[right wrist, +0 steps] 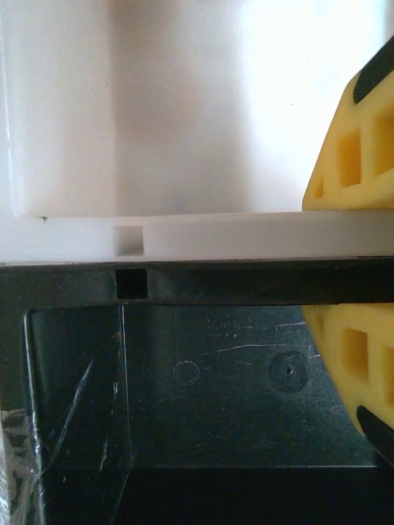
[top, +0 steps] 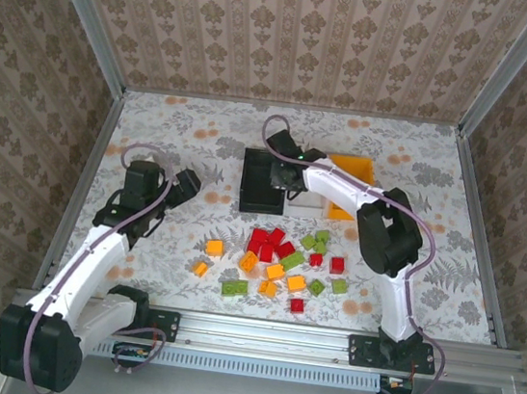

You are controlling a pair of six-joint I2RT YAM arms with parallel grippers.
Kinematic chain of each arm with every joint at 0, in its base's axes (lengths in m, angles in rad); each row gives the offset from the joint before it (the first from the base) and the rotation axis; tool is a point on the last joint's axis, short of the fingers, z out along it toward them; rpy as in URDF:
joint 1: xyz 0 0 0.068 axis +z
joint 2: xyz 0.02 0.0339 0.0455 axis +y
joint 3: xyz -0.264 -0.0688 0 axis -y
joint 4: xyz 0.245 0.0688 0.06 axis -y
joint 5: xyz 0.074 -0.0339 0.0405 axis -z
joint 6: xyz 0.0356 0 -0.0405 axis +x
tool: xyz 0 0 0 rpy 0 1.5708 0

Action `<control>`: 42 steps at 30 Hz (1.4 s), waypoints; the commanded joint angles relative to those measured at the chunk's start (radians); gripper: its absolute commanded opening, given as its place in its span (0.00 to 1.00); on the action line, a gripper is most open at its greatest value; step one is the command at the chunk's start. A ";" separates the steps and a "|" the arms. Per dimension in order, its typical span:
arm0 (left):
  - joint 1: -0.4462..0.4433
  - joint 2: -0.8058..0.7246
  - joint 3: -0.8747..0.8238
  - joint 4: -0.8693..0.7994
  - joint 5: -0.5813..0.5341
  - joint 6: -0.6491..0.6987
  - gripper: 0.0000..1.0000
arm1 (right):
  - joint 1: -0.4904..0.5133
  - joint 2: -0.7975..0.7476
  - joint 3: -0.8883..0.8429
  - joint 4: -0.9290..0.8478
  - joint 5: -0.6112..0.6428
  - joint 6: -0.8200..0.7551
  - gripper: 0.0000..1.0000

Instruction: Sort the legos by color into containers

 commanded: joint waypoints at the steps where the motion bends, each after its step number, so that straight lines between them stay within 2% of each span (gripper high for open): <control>1: -0.004 -0.033 -0.015 -0.033 0.003 0.008 1.00 | 0.036 0.035 0.055 -0.070 0.042 0.125 0.00; 8: 0.012 -0.070 -0.028 -0.048 0.012 0.013 1.00 | 0.089 0.104 0.192 -0.137 0.067 0.157 0.00; 16: 0.030 -0.103 -0.029 -0.078 0.020 0.021 1.00 | 0.121 0.187 0.334 -0.200 0.045 0.122 0.00; 26: 0.060 -0.117 -0.041 -0.076 0.050 0.014 1.00 | 0.159 0.183 0.316 -0.203 0.059 0.109 0.00; 27: 0.062 -0.118 -0.042 -0.075 0.051 0.017 1.00 | 0.160 0.179 0.314 -0.202 0.059 0.111 0.02; 29: 0.062 -0.118 -0.042 -0.077 0.049 0.018 1.00 | 0.162 0.169 0.306 -0.186 0.058 0.107 0.15; 34: 0.064 -0.118 -0.036 -0.064 0.071 0.022 1.00 | 0.161 0.124 0.310 -0.146 0.059 0.077 0.52; 38: 0.064 -0.115 -0.019 -0.070 0.084 0.027 1.00 | 0.162 0.042 0.266 -0.096 0.063 0.059 0.66; 42: 0.038 -0.115 0.007 -0.082 0.077 0.039 1.00 | 0.163 -0.113 0.101 -0.027 0.053 0.048 0.69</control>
